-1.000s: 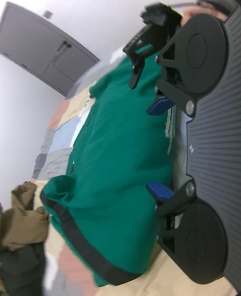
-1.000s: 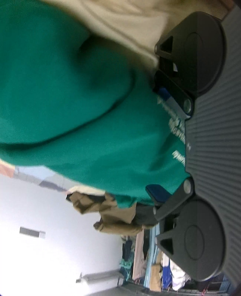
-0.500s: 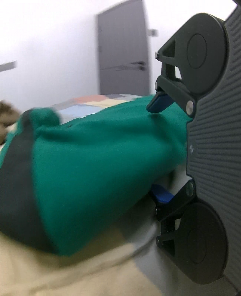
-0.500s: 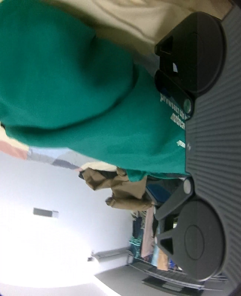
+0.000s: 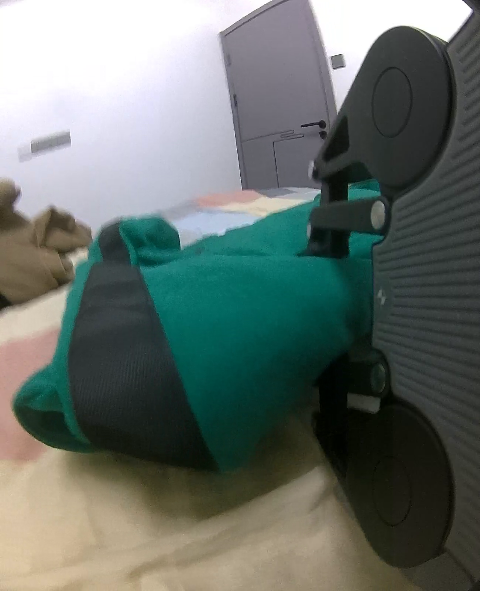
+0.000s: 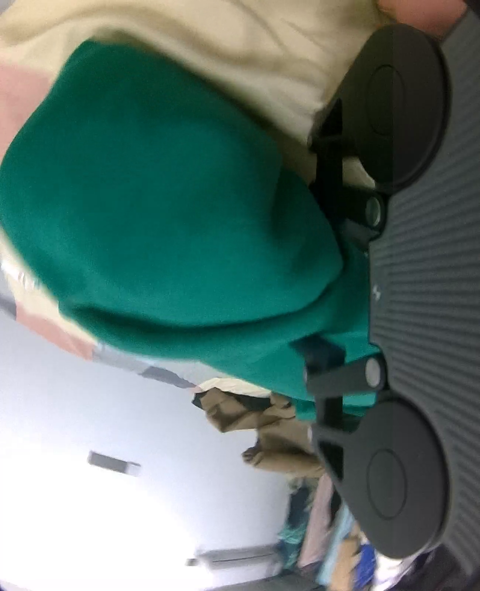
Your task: Fold large clothes
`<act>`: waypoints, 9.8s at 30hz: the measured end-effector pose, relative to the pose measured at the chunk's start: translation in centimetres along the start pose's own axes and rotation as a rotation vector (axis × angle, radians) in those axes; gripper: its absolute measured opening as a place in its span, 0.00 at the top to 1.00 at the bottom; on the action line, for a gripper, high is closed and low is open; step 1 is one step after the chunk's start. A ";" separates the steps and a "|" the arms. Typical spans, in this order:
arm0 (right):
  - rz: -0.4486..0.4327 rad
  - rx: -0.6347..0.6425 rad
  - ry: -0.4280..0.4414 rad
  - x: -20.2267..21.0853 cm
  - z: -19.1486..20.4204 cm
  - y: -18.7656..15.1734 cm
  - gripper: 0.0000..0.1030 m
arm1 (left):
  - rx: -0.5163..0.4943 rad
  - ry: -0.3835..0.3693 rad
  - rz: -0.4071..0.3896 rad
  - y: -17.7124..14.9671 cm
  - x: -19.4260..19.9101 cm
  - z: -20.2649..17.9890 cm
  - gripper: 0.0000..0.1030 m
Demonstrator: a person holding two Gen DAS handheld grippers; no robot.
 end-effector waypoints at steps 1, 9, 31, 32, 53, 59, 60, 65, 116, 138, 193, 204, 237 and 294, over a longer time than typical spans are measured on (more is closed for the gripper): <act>-0.015 0.035 0.002 0.2 0.6 0.0 0.66 | -0.038 0.007 -0.011 -0.3 0.3 -0.4 0.73; -0.055 0.201 -0.017 4.0 3.8 0.2 0.74 | -0.152 0.024 -0.003 -2.1 5.0 -3.0 0.80; 0.050 0.338 -0.028 17.8 6.7 -2.7 0.73 | -0.274 0.159 0.082 -9.1 16.5 -6.9 0.77; 0.058 0.324 -0.030 17.8 6.4 -2.6 0.73 | -0.261 0.171 0.093 -8.9 16.2 -6.9 0.73; -0.036 0.449 -0.010 8.1 9.0 4.9 0.38 | -0.389 0.035 0.025 -1.7 5.0 -14.4 0.23; -0.047 0.551 -0.063 3.8 7.9 6.3 0.41 | -0.574 0.144 -0.036 -0.2 -0.4 -13.6 0.22; -0.040 0.575 -0.075 3.1 7.7 6.3 0.41 | -0.595 0.157 -0.046 0.1 -1.1 -13.3 0.22; 0.004 0.715 -0.144 -0.4 6.9 6.2 0.42 | -0.692 0.210 -0.063 1.3 -4.7 -12.3 0.22; -0.007 0.685 -0.334 0.5 1.8 9.8 0.78 | -0.670 0.326 -0.225 5.6 0.7 -8.8 0.77; -0.019 0.823 -0.450 -6.0 0.7 11.1 0.78 | -0.678 0.276 -0.189 10.8 -6.9 -10.4 0.81; 0.199 0.784 -0.165 -2.3 5.8 -0.2 0.60 | -0.312 0.167 0.286 -3.7 -1.2 -3.9 0.22; 0.185 0.772 -0.156 -2.1 5.6 -0.2 0.60 | 0.072 0.078 0.220 0.4 -2.9 0.6 0.20; 0.166 -0.155 0.150 -0.7 -0.6 -3.5 0.18 | 0.072 -0.067 -0.048 2.5 -1.3 -0.8 0.69; -0.102 0.341 -0.058 -0.9 4.4 3.5 0.63 | -0.110 -0.051 -0.101 4.8 -3.8 -4.3 0.65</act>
Point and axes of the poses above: each gripper's, at about its wrist camera, not at the fingertips, and x roughly against the way its jaws point, z to its left, y to its top, the point moved 3 cm from there along -x, roughly the way its jaws point, and after that the axes turned 15 degrees about x, right-handed, at the moved point
